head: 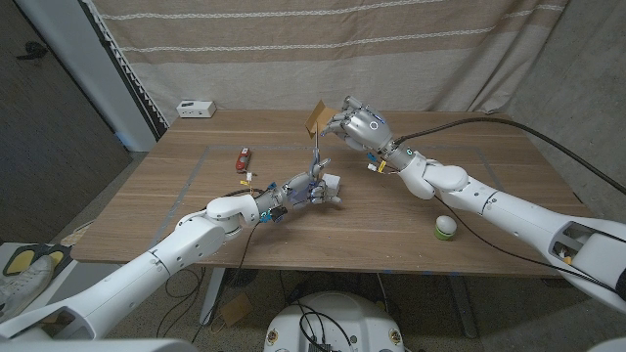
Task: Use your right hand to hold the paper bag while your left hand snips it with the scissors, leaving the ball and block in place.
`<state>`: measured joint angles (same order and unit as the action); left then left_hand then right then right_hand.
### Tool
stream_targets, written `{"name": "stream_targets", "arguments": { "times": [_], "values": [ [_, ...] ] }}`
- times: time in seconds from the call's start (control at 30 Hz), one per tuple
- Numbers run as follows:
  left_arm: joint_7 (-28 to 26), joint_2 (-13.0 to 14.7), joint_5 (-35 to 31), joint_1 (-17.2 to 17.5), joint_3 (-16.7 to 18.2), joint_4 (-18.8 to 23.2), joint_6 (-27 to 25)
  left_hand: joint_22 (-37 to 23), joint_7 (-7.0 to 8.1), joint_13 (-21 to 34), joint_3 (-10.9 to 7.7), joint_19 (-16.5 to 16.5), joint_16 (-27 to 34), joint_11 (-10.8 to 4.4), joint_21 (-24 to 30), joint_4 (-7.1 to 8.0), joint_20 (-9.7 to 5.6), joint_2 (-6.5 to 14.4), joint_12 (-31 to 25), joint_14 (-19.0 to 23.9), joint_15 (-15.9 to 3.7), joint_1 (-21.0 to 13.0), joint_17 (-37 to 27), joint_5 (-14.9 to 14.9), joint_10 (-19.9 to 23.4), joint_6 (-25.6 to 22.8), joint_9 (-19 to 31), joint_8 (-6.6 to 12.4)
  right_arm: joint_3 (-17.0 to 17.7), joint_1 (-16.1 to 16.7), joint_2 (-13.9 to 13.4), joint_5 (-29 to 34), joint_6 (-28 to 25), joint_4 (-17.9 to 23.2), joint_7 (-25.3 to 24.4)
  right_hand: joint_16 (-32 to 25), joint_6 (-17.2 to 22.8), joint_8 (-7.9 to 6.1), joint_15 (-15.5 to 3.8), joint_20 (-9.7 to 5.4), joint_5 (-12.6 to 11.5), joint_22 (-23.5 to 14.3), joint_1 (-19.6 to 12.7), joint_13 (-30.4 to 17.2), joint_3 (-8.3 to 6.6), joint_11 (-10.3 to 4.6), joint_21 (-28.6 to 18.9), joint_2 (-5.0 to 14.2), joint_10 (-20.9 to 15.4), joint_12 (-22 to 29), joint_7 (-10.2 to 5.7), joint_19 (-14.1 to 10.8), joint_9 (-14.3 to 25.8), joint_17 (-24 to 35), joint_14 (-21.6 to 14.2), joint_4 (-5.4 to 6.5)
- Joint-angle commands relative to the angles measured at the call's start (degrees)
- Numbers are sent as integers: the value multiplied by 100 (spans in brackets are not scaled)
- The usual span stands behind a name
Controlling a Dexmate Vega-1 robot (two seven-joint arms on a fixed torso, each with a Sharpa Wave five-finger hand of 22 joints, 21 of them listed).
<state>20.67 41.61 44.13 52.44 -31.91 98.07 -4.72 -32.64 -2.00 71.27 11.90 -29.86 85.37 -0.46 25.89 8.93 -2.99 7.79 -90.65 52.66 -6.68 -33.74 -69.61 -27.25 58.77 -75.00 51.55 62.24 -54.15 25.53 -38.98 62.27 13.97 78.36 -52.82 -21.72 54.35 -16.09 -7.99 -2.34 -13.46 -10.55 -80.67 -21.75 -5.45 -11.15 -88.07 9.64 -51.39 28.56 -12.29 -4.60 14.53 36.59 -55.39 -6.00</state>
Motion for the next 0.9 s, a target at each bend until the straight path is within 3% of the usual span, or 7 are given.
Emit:
{"name": "stream_targets", "arguments": {
  "times": [0.03, 0.27, 0.3, 0.37, 0.4, 0.73, 0.9],
  "values": [
    [144, 8, 13, -24, -18, -42, 3, 27, -123, 13, 99, 2, -58, -1109, 20, 3, -323, 227, 0, 2, -512, -302, 32, -22, 1092, -51, -109, 1895, 39, 38, -30, -13, -57, 77, 213, 20, 54, 11, -596, -831, -34, -3, -30, -26, -1, 10, -19, -14, -77, -21, 24, -22, 24, 11, -51, -12],
    [193, 50, -108, -36, -36, -8, 103, 62, -93, 12, 180, 23, -125, -1111, 35, 3, -324, 213, -4, 20, -511, -349, 34, -46, 1103, -147, -564, 1589, 33, -1, -56, -31, 75, 107, 358, 7, 93, 7, -596, -802, -52, 22, -10, -34, -3, 2, 42, -19, -133, -16, 26, -60, 25, 39, -101, -2],
    [262, 62, -114, -61, -52, -25, 104, 68, -86, 12, 203, 25, -138, -1113, 36, 0, -320, 198, -3, 19, -511, -353, 40, -46, 1108, -144, -722, 1480, 38, 6, -60, -44, 81, 115, 385, -2, 110, 3, -596, -802, -55, 24, -11, -34, -3, 3, 49, -23, -140, -17, 26, -67, 24, 50, -116, -4],
    [333, 72, -155, -84, -74, -53, 144, 99, -55, 11, 319, 62, -239, -1116, 39, -19, -310, 200, 2, 20, -513, -427, 87, -59, 1112, -341, -1660, 926, 48, 20, -70, -44, 70, 135, 429, 1, 125, 2, -596, -795, -63, 30, -1, -33, -3, 3, 68, -23, -154, -19, 22, -80, 22, 53, -127, 0],
    [343, 81, -168, -82, -80, -47, 150, 111, -74, 10, 343, 81, -242, -1116, 32, -22, -294, 193, 4, 34, -514, -442, 74, -61, 1109, -401, -1799, 864, 54, 28, -77, -46, 68, 145, 445, 11, 122, 6, -596, -797, -67, 27, 0, -33, 0, 5, 69, -32, -160, -21, 19, -92, 21, 48, -123, -3],
    [376, 124, -175, -30, -73, 13, 194, 187, -195, 9, 554, 95, -397, -1114, 28, -41, -297, 114, 3, 67, -513, -562, 108, -70, 1134, -596, -2522, 719, 130, 76, -55, -44, -108, 248, 643, 20, 118, 18, -596, -792, -96, 28, 16, -33, 5, 3, 101, -43, -184, -42, 24, -143, 30, 65, -167, -7],
    [394, 151, -184, -22, -72, 34, 200, 204, -196, 8, 801, 90, -458, -1127, 29, -40, -298, -213, -5, 64, -506, -453, 115, -38, 1130, -581, -3103, 492, 152, 87, -36, -42, -174, 289, 702, 44, 122, 24, -597, -790, -106, 30, 25, -33, 7, 9, 117, -42, -178, -58, 24, -162, 29, 56, -165, -6]
  ]
}}
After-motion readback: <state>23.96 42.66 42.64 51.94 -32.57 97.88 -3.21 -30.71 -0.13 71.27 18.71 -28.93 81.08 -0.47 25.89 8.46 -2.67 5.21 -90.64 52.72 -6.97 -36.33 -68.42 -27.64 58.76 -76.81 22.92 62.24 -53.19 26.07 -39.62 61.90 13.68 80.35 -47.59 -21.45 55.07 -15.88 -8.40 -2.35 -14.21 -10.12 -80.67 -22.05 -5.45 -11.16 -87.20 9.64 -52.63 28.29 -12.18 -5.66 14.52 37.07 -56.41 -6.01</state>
